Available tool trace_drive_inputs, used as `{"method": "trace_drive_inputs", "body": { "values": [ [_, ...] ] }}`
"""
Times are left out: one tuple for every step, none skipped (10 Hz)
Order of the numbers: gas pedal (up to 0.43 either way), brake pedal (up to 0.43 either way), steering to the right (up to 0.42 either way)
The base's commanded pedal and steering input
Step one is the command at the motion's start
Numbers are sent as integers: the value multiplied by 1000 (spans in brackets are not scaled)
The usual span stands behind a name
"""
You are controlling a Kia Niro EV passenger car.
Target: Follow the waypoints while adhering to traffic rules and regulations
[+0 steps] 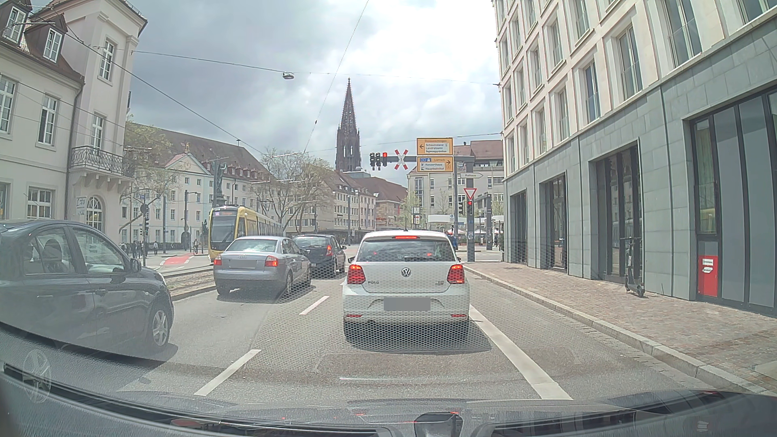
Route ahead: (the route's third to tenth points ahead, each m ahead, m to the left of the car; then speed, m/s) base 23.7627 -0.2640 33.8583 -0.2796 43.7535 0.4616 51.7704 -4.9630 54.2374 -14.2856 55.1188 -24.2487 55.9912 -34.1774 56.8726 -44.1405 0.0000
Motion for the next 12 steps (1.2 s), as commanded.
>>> {"method": "trace_drive_inputs", "body": {
  "values": [
    [0, 232, -11],
    [0, 232, -11],
    [0, 232, -11],
    [0, 232, -11],
    [0, 232, -11],
    [0, 232, -11],
    [0, 232, -11],
    [0, 232, -11],
    [0, 232, -11],
    [0, 232, -11],
    [0, 232, -11],
    [0, 232, -11]
  ]
}}
